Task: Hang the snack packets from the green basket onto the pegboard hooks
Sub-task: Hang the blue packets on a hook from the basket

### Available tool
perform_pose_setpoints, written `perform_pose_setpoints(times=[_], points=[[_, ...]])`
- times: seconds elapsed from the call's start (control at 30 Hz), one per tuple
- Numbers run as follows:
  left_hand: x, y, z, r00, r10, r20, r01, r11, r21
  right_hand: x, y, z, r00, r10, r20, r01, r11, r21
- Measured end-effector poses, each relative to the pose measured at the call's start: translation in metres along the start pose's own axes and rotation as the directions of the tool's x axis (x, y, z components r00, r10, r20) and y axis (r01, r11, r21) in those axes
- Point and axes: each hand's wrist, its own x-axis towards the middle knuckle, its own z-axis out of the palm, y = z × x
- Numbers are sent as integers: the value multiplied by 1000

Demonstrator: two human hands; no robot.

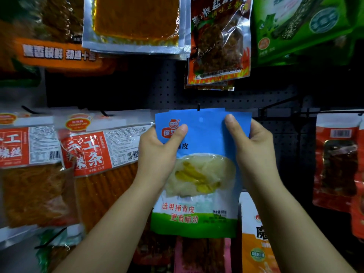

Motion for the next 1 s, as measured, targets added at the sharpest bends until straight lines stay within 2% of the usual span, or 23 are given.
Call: perform_pose_setpoints(times=[0.17,0.33,0.57,0.8,1.0], points=[[10,16,-1,998,40,-46,-41,999,-34,10,-13,9,995,-90,-32,87,993,-84],[21,21,3,999,-11,-34,10,999,-49,20,-17,12,995,-85,-49,78,988,-133],[26,18,5,998,-39,-45,39,999,14,26,-8,13,996,-46,-74,33,985,-168],[25,23,3,997,-51,-51,52,999,5,31,-4,15,995,-61,-80,49,988,-147],[30,17,6,992,-121,-45,121,993,0,36,3,14,996,-57,-75,46,988,-145]])
